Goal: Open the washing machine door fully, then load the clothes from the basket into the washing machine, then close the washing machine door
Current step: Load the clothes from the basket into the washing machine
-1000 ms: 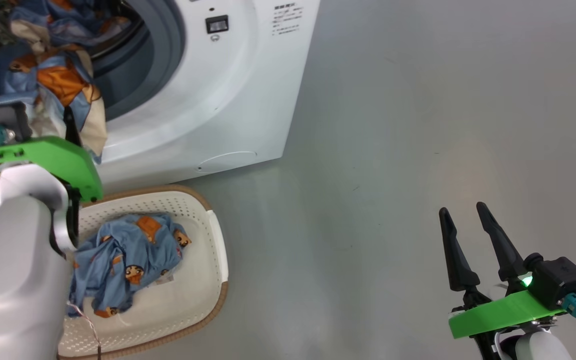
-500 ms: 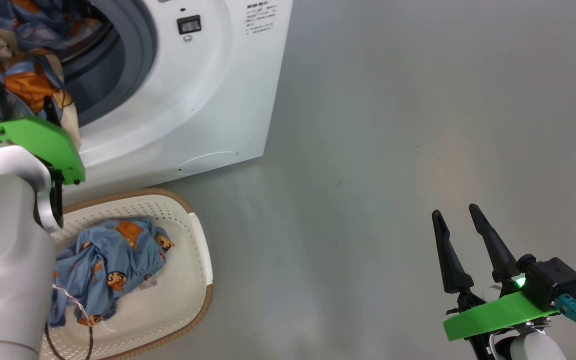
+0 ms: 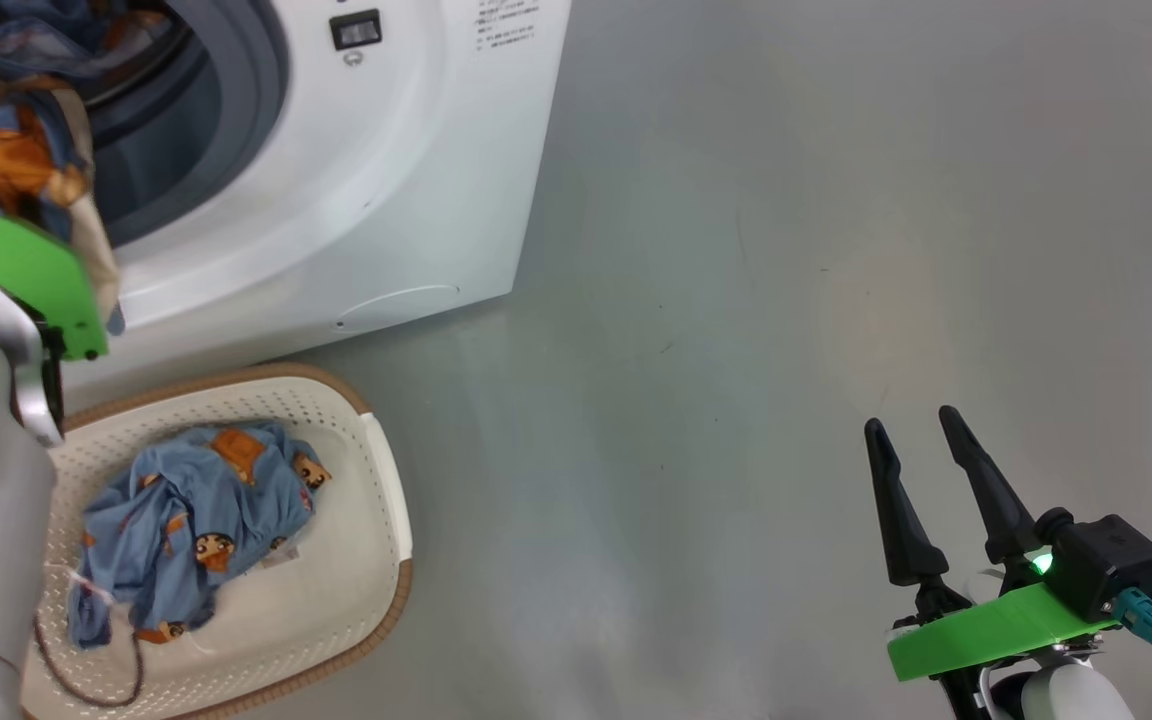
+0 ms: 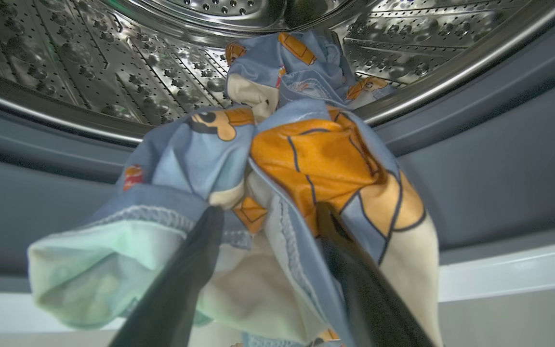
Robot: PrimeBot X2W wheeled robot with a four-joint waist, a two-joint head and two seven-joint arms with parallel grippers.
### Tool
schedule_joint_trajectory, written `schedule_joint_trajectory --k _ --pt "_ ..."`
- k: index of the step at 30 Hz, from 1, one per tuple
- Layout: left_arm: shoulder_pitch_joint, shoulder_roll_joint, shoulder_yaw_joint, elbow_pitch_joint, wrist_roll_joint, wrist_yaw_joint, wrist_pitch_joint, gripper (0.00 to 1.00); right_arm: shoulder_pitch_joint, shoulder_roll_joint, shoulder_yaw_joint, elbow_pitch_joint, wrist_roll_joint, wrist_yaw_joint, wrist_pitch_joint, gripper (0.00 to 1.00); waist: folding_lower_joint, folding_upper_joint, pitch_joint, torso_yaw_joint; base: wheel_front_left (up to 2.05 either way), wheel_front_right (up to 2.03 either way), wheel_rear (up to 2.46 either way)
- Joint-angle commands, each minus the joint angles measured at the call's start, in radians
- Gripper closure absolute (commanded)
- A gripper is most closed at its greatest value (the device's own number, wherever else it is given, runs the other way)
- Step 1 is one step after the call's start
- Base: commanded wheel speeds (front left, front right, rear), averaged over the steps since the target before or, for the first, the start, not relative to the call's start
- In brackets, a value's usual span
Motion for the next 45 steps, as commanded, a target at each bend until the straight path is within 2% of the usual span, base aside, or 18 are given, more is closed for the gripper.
schedule_joint_trajectory --k 1,12,13,14,15,16,23,31,40,45 --pt "-0.038 0.053 0.007 0.003 0.015 0.017 -0.007 0.00 0.012 -0.005 0.020 -0.027 -0.013 0.002 -0.005 0.00 0.0000 0.0000 0.009 -0.004 0.00 0.00 0.00" --pt "-0.107 0.088 -0.039 0.097 0.051 0.018 0.016 0.00 0.006 -0.005 0.022 -0.039 -0.022 0.002 -0.005 0.00 0.0000 0.0000 0.046 -0.022 0.00 0.00 0.00" --pt "-0.113 0.088 -0.044 0.105 0.053 0.016 0.017 0.03 0.006 -0.005 0.022 -0.039 -0.021 0.002 -0.005 0.00 0.0000 0.0000 0.048 -0.023 0.00 0.00 0.00" --pt "-0.119 0.088 -0.047 0.114 0.055 0.017 0.019 0.51 0.005 -0.005 0.023 -0.039 -0.021 0.002 -0.005 0.00 0.0000 0.0000 0.050 -0.024 0.00 0.00 0.00" --pt "-0.124 0.086 -0.045 0.122 0.050 0.017 0.022 0.72 0.004 -0.005 0.023 -0.039 -0.020 0.002 -0.005 0.00 0.0000 0.0000 0.053 -0.025 0.00 0.00 0.00" --pt "-0.128 0.083 -0.043 0.130 0.045 0.015 0.023 1.00 0.003 -0.005 0.023 -0.039 -0.018 0.002 -0.005 0.00 0.0000 0.0000 0.055 -0.025 0.00 0.00 0.00" --pt "-0.157 0.073 -0.050 0.159 0.036 0.008 0.004 1.00 -0.004 -0.005 0.023 -0.040 -0.009 0.002 -0.005 0.00 0.0000 0.0000 0.063 -0.025 0.00 0.00 0.00" --pt "-0.197 0.061 -0.028 0.144 0.008 0.033 -0.116 1.00 -0.007 -0.005 0.028 -0.035 -0.001 0.002 -0.005 0.00 0.0000 0.0000 0.061 -0.020 0.00 0.00 0.00" --pt "-0.234 0.072 0.013 0.146 -0.038 0.054 -0.241 1.00 -0.007 -0.005 0.056 -0.030 0.007 0.002 -0.005 0.00 0.0000 0.0000 0.074 -0.058 0.00 0.00 0.00" --pt "-0.271 0.088 0.035 0.136 -0.063 0.033 -0.296 1.00 -0.009 -0.005 0.076 -0.027 0.013 0.002 -0.005 0.00 0.0000 0.0000 0.093 -0.090 0.00 0.00 0.00"
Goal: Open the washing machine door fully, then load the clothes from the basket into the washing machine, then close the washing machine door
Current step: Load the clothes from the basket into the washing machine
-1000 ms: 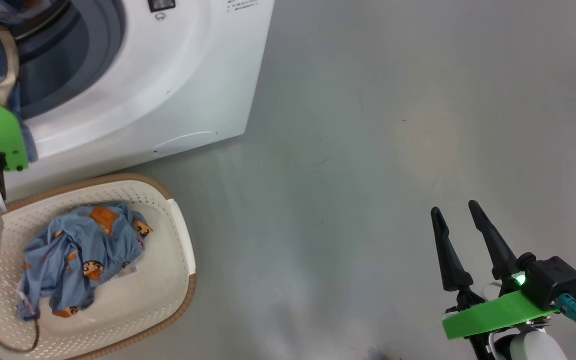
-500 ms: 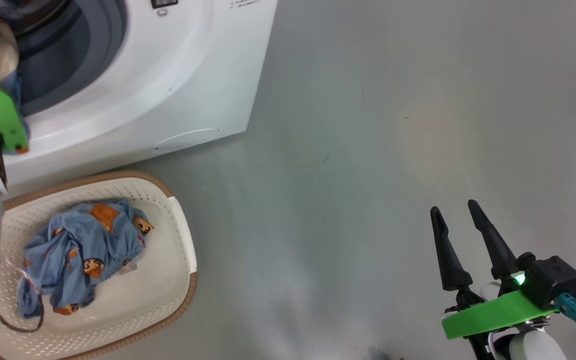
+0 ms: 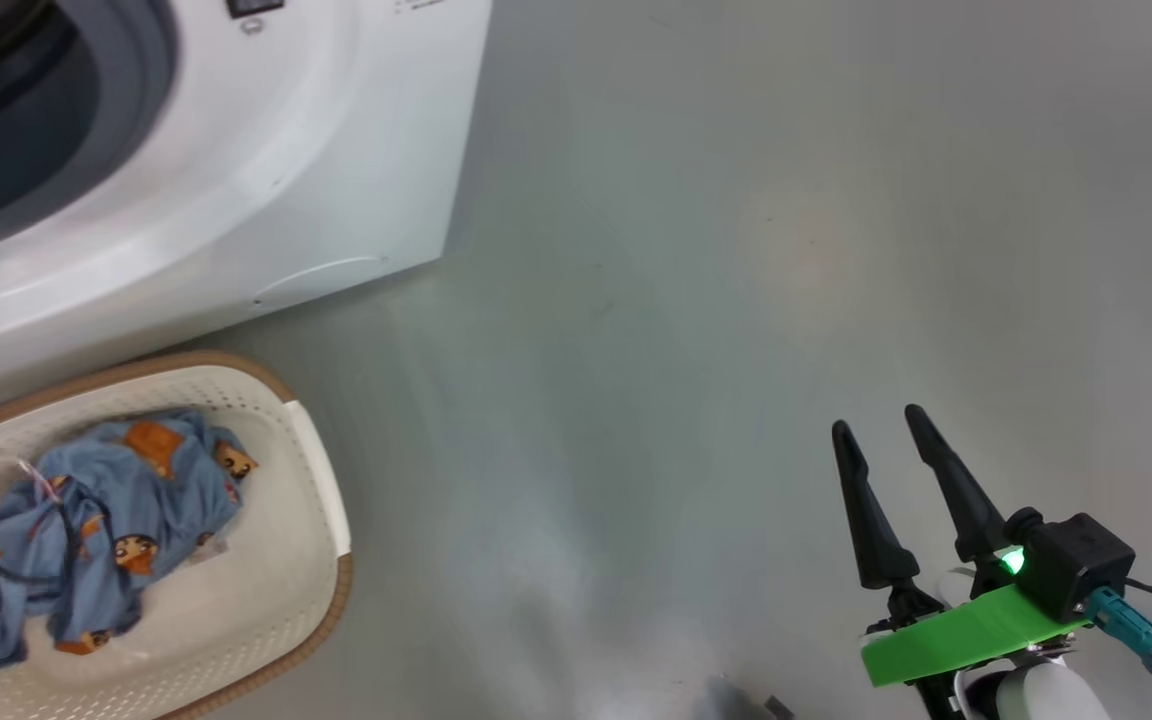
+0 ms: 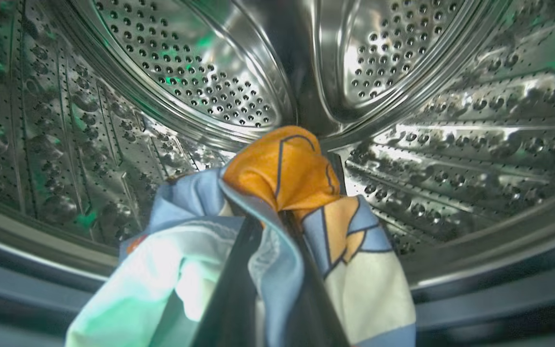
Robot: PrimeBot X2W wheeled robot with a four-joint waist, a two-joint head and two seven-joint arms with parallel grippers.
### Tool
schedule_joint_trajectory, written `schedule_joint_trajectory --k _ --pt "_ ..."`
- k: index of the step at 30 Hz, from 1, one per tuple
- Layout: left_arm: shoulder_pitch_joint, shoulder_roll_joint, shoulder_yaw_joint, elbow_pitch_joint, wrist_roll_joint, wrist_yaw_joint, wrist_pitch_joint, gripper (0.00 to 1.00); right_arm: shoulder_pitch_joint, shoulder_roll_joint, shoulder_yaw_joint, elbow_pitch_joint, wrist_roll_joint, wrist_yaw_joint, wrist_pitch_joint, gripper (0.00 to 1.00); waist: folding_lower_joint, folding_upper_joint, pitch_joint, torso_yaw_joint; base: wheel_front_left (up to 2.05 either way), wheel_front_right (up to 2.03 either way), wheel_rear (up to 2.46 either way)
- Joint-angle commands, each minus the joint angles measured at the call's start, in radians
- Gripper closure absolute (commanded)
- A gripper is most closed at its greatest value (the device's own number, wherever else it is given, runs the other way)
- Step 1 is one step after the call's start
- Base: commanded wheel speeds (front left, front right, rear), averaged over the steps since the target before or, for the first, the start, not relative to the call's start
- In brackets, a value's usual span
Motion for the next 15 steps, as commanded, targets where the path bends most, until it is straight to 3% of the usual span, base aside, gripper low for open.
schedule_joint_trajectory --k 1,15 --pt "-0.049 0.058 0.022 -0.037 -0.010 -0.009 -0.026 1.00 -0.005 -0.009 0.036 -0.017 0.011 0.002 -0.005 0.00 0.0000 0.0000 0.023 -0.029 0.00 0.00 0.00" --pt "-0.154 0.116 0.050 -0.048 -0.032 -0.049 -0.043 1.00 0.007 -0.009 0.074 -0.019 0.025 0.002 -0.005 0.00 0.0000 0.0000 0.093 -0.094 0.00 0.00 0.00"
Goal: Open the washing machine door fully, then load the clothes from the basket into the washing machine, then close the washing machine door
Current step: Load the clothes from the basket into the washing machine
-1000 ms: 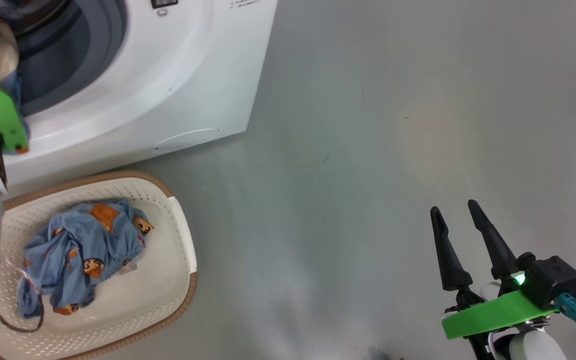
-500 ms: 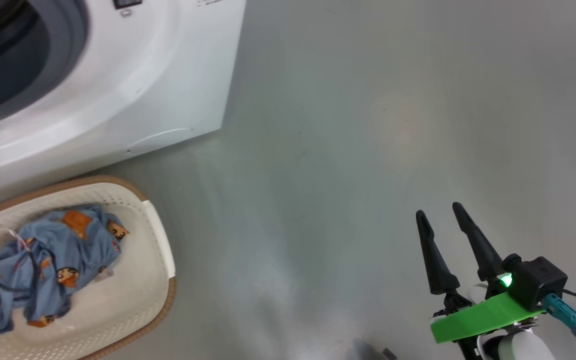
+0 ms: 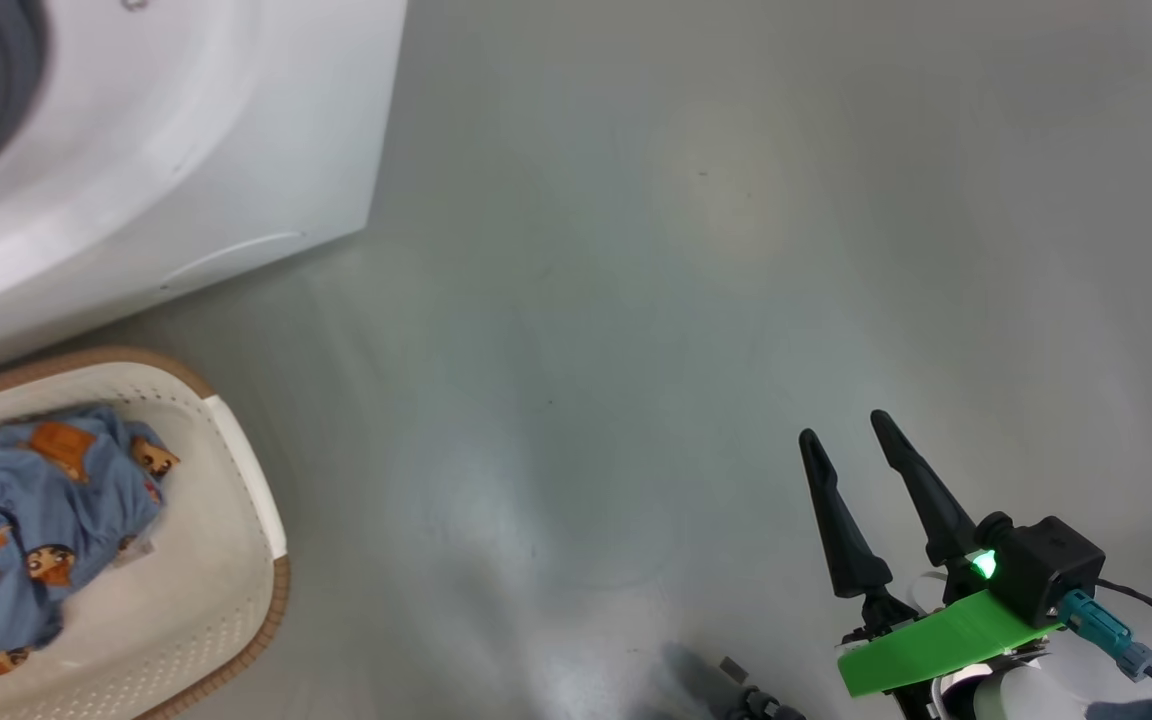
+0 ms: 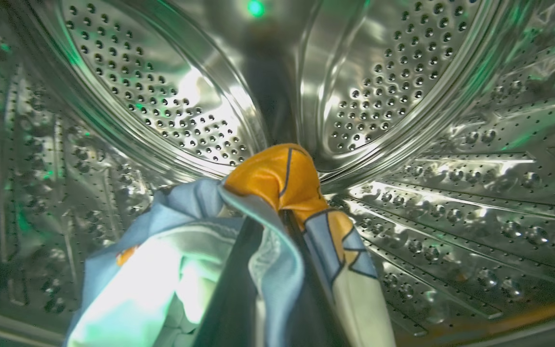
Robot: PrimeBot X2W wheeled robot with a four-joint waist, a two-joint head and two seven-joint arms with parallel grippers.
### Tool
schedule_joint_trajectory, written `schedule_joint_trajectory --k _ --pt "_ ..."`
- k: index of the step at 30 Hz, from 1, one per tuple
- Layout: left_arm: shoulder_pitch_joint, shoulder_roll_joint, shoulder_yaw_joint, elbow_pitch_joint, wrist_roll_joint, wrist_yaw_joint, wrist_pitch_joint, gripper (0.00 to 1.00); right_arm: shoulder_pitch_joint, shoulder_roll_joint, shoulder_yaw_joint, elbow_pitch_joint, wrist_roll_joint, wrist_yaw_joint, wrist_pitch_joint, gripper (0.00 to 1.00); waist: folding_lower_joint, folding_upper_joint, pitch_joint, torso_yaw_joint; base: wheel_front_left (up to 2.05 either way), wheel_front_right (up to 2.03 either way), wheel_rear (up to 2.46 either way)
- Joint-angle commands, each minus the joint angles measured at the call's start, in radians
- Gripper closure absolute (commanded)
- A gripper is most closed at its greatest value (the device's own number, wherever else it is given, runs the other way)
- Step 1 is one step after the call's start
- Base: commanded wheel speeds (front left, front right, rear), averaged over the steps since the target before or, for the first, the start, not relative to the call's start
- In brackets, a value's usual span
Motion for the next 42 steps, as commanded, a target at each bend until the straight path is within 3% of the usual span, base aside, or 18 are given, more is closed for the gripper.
schedule_joint_trajectory --k 1,10,20,28,29,31,32,33,42 --pt "-0.028 0.049 0.004 -0.015 0.001 -0.005 -0.011 1.00 0.007 -0.012 0.021 -0.019 0.012 0.002 -0.005 0.00 0.0000 0.0000 0.017 -0.012 0.00 0.00 0.00" --pt "-0.143 0.059 -0.014 -0.026 0.012 -0.030 -0.012 1.00 -0.014 -0.012 0.032 -0.038 0.031 0.002 -0.005 0.00 0.0000 0.0000 0.083 -0.023 0.00 0.00 0.00" --pt "-0.165 0.099 0.091 -0.268 0.019 0.039 -0.012 1.00 -0.031 -0.012 0.033 -0.047 0.047 0.002 -0.005 0.00 0.0000 0.0000 0.137 -0.030 0.00 0.00 0.00" --pt "-0.113 0.082 0.089 -0.191 0.044 0.028 -0.012 1.00 -0.033 -0.012 0.029 -0.042 0.052 0.002 -0.005 0.00 0.0000 0.0000 0.136 -0.018 0.00 0.00 0.00" --pt "-0.116 0.079 0.084 -0.179 0.047 0.024 -0.012 0.91 -0.034 -0.012 0.028 -0.041 0.051 0.002 -0.005 0.00 0.0000 0.0000 0.134 -0.016 0.00 0.00 0.00" --pt "-0.119 0.076 0.079 -0.160 0.054 0.023 -0.012 0.55 -0.036 -0.012 0.025 -0.039 0.048 0.002 -0.005 0.00 0.0000 0.0000 0.126 -0.012 0.00 0.00 0.00" --pt "-0.120 0.073 0.075 -0.145 0.058 0.026 -0.012 0.24 -0.036 -0.012 0.023 -0.038 0.046 0.002 -0.005 0.00 0.0000 0.0000 0.121 -0.009 0.00 0.00 0.00" --pt "-0.119 0.070 0.069 -0.124 0.064 0.032 -0.012 0.00 -0.035 -0.012 0.020 -0.037 0.044 0.002 -0.005 0.00 0.0000 0.0000 0.116 -0.005 0.00 0.00 0.00" --pt "-0.121 0.034 0.037 0.013 0.078 0.062 -0.003 0.00 -0.031 -0.012 0.007 -0.031 0.036 0.002 -0.005 0.00 0.0000 0.0000 0.065 0.023 0.00 0.00 0.00"
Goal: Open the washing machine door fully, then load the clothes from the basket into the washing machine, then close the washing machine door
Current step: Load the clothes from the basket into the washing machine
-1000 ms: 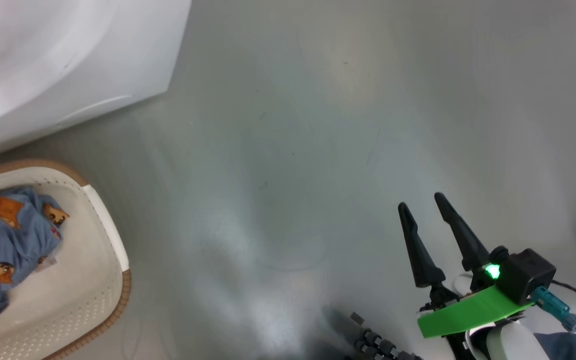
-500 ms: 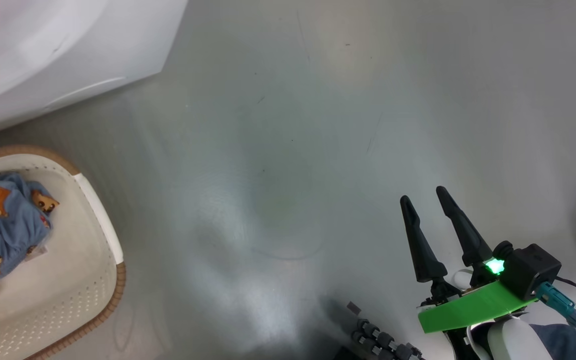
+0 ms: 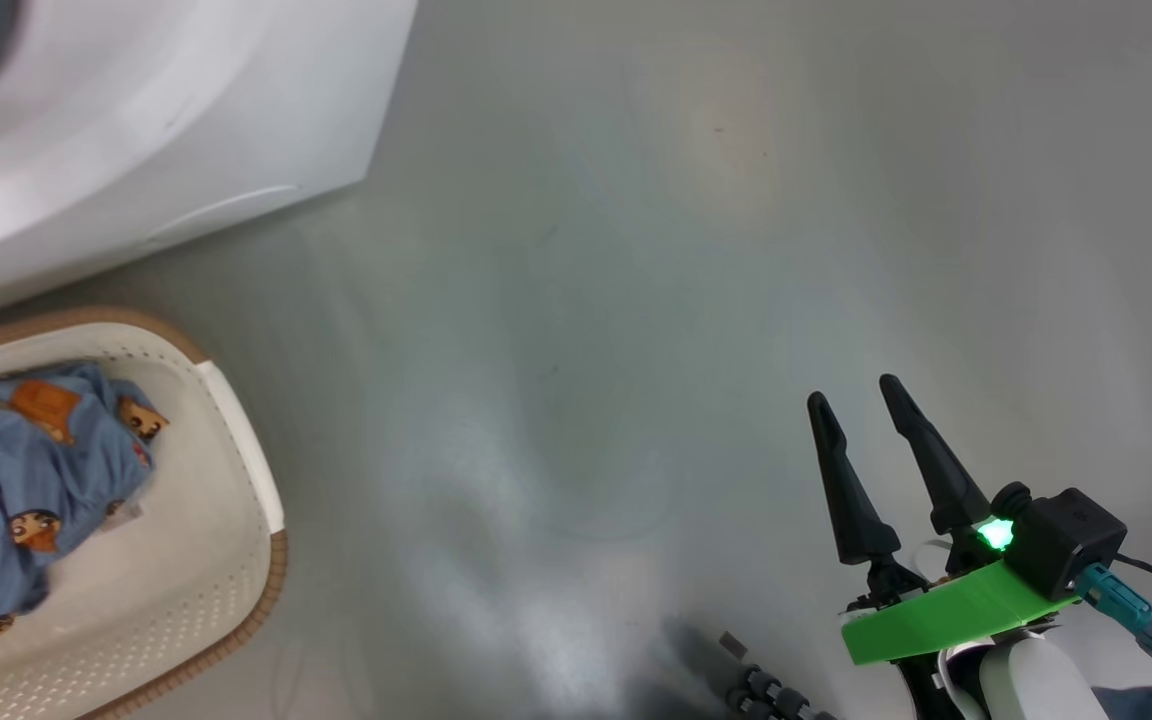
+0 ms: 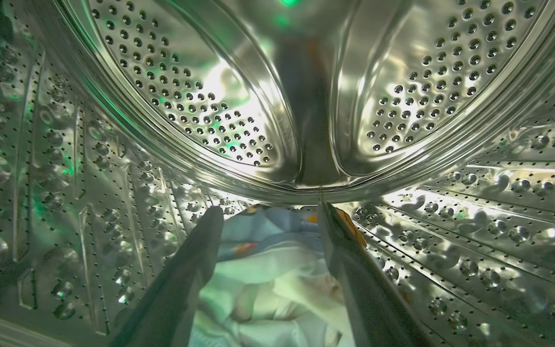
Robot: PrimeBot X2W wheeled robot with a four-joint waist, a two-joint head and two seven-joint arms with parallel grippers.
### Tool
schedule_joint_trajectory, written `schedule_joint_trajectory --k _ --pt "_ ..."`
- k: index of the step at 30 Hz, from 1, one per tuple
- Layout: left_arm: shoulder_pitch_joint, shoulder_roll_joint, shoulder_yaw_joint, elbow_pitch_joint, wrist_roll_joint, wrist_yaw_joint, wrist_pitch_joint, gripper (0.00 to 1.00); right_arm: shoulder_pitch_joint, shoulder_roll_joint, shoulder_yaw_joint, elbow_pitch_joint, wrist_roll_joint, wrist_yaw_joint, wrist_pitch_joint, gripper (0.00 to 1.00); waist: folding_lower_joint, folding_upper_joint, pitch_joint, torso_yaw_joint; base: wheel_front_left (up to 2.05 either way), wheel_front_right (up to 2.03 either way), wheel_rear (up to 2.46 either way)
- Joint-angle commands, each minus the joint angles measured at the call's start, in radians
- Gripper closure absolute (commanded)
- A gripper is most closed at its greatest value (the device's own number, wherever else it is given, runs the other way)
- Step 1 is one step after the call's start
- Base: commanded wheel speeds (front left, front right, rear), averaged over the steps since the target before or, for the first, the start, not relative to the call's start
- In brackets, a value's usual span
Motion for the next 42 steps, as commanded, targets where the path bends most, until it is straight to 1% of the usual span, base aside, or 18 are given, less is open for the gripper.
schedule_joint_trajectory --k 1,5,13,18,22,31,34,36,39,40,42 --pt "0.000 0.026 -0.001 -0.009 0.006 0.011 -0.001 0.00 0.008 -0.013 0.009 -0.013 -0.009 0.002 -0.005 0.00 0.0000 0.0000 -0.021 0.016 0.00 0.00 0.00" --pt "0.019 0.004 -0.001 0.019 -0.005 0.015 -0.003 0.00 0.009 -0.013 0.001 -0.006 -0.013 0.002 -0.005 0.00 0.0000 0.0000 -0.052 0.033 0.00 0.00 0.00" --pt "0.100 -0.044 0.027 0.028 -0.053 -0.001 -0.009 0.00 0.012 -0.013 -0.008 0.005 -0.023 0.002 -0.005 0.00 0.0000 0.0000 -0.134 0.072 0.00 0.00 0.00" --pt "0.183 -0.073 0.063 -0.029 -0.084 0.009 -0.009 0.00 0.011 -0.013 -0.014 0.010 -0.026 0.002 -0.005 0.00 0.0000 0.0000 -0.191 0.096 0.00 0.00 0.00" --pt "0.273 -0.093 0.072 -0.079 -0.080 0.014 -0.010 0.00 0.019 -0.013 -0.024 0.017 -0.028 0.002 -0.005 0.00 0.0000 0.0000 -0.244 0.116 0.00 0.00 0.00" --pt "0.463 -0.151 0.085 -0.153 -0.072 -0.007 -0.010 0.00 0.062 -0.013 -0.038 0.036 -0.043 0.002 -0.005 0.00 0.0000 0.0000 -0.376 0.164 0.00 0.00 0.00" --pt "0.526 -0.173 0.101 -0.184 -0.081 -0.023 -0.010 0.00 0.078 -0.013 -0.045 0.038 -0.050 0.002 -0.005 0.00 0.0000 0.0000 -0.418 0.180 0.00 0.00 0.00" --pt "0.587 -0.190 0.100 -0.218 -0.068 -0.034 -0.010 0.00 0.093 -0.013 -0.051 0.041 -0.064 0.002 -0.005 0.00 0.0000 0.0000 -0.453 0.198 0.00 0.00 0.00" --pt "0.607 -0.196 0.099 -0.233 -0.062 -0.037 -0.010 0.00 0.098 -0.013 -0.056 0.041 -0.068 0.002 -0.005 0.00 0.0000 0.0000 -0.463 0.205 0.00 0.00 0.00" --pt "0.648 -0.214 0.100 -0.257 -0.060 -0.051 -0.010 0.00 0.105 -0.013 -0.066 0.040 -0.074 0.002 -0.005 0.00 0.0000 0.0000 -0.480 0.220 0.00 0.00 0.00" --pt "0.687 -0.224 0.099 -0.284 -0.051 -0.059 -0.010 0.00 0.110 -0.013 -0.073 0.037 -0.079 0.002 -0.005 0.00 0.0000 0.0000 -0.492 0.232 0.00 0.00 0.00"
